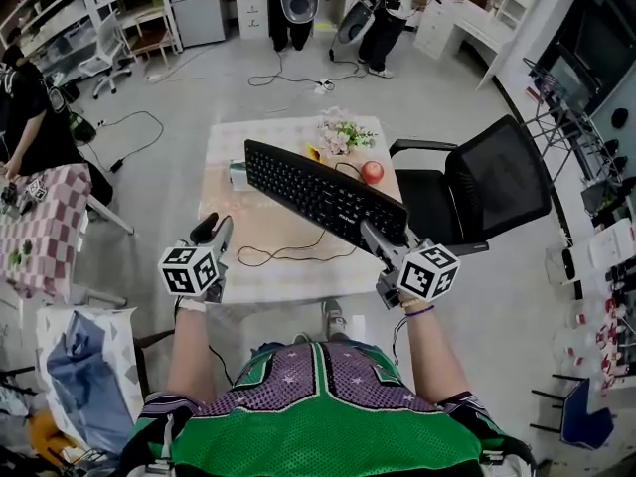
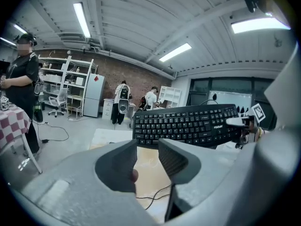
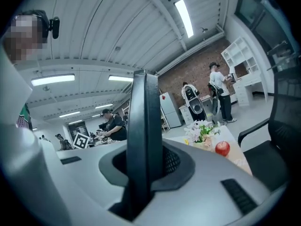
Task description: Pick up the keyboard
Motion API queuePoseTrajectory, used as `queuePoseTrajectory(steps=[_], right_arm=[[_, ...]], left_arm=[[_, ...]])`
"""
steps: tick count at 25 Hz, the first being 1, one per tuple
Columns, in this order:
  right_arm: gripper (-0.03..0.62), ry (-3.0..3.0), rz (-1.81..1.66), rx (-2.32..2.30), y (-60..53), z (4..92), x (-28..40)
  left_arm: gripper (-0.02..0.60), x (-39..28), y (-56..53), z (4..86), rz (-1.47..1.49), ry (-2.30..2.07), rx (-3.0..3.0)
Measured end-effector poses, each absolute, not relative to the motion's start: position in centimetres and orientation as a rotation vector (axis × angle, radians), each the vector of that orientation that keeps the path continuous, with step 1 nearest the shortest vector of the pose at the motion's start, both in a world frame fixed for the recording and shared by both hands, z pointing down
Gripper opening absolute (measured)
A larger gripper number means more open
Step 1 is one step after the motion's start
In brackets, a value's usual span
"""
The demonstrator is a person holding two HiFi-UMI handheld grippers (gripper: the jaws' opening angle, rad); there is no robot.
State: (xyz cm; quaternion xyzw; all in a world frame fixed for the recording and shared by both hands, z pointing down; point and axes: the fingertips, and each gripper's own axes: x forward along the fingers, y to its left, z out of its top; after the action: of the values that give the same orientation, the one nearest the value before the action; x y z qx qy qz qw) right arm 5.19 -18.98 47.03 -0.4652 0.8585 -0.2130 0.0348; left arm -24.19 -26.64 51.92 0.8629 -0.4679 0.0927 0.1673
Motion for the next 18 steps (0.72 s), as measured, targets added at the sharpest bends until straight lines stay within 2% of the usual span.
queuePoseTrajectory(steps=[18], right_arm=[[0.074,2.524,-0.331,-1.681,-19.6,38.7,9.5]], left_arm=[[0.132,-18.6,-26.8,40.3,0.216,-1.405,2.635]])
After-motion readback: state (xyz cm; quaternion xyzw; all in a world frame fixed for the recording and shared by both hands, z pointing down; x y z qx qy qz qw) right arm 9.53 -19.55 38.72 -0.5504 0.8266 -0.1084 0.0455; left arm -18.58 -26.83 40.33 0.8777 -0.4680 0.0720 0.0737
